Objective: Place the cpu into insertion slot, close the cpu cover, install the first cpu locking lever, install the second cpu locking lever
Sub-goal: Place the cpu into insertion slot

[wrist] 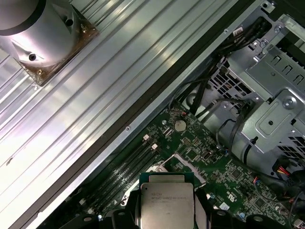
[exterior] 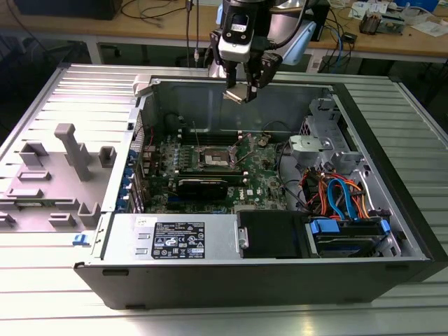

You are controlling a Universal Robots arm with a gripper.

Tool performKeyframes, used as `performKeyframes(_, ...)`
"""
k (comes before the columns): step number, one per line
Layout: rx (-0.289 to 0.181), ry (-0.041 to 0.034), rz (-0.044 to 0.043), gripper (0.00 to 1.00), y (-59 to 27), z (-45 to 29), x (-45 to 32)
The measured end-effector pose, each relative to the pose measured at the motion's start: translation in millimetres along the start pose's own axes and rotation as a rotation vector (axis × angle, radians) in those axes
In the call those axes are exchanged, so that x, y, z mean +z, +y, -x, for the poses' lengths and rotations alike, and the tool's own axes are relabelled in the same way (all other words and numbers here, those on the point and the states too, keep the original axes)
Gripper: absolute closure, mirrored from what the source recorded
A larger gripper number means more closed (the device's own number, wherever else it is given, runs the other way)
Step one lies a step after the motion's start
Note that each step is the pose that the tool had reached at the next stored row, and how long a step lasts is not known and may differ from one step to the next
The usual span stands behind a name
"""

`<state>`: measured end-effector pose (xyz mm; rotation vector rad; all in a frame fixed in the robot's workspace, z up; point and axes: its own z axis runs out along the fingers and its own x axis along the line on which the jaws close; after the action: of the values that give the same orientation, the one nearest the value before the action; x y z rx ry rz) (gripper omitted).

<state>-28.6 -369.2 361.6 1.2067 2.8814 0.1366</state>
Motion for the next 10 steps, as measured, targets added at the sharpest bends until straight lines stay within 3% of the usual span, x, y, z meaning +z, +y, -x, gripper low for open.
performKeyframes(10, 0.041, -0.0035, 0.0008, 0.46, 0.0, 0.0, 0.1)
